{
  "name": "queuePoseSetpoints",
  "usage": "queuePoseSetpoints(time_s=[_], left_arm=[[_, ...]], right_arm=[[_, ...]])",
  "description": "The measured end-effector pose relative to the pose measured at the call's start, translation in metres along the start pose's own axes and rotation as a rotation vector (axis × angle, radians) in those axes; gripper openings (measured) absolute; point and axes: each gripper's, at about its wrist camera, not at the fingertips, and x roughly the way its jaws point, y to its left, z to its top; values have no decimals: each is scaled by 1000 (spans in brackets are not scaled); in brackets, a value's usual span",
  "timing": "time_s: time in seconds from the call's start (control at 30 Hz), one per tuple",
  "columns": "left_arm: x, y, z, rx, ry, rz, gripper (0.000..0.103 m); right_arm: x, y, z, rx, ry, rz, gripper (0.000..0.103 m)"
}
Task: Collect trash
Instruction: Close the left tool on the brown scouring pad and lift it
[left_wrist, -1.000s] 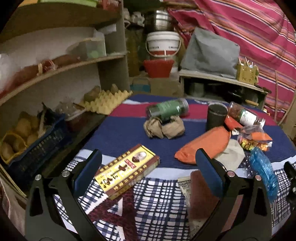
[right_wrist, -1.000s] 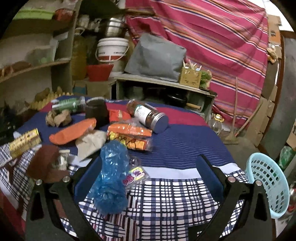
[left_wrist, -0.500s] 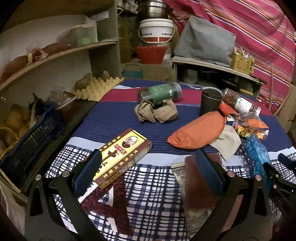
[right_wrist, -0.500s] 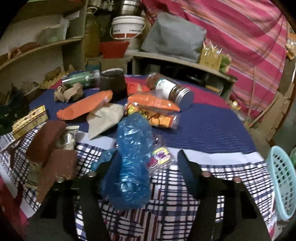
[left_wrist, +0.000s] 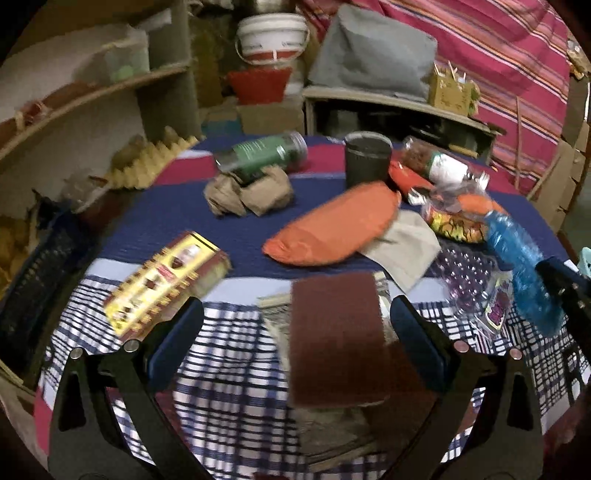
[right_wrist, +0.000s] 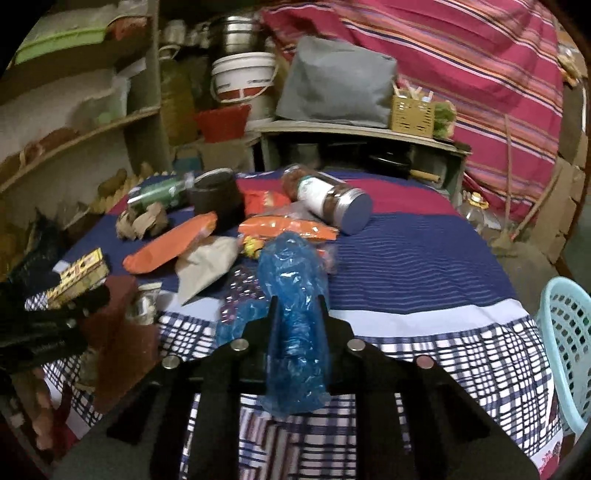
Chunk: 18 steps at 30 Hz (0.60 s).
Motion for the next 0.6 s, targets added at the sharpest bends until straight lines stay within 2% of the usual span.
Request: queuePoseSetpoints(time_s=[0.1, 0.23, 0.37, 0.43, 0.6], left_arm=[[8, -2, -2, -7, 35, -34, 98], [18, -8, -5, 21, 74, -37, 97], [21, -10, -6, 23, 82, -53, 96], [21, -11, -5, 29, 86, -76, 84], [22, -14, -5, 58, 87, -64, 68]], right_arm=[[-1, -5, 1, 21, -8, 0, 19], [0, -2, 2, 21, -17, 4, 19], [-2, 1, 2, 10, -22, 6, 19], [-4, 1, 2, 10, -26, 9, 19], [-7, -1, 3, 12, -31, 12, 19]])
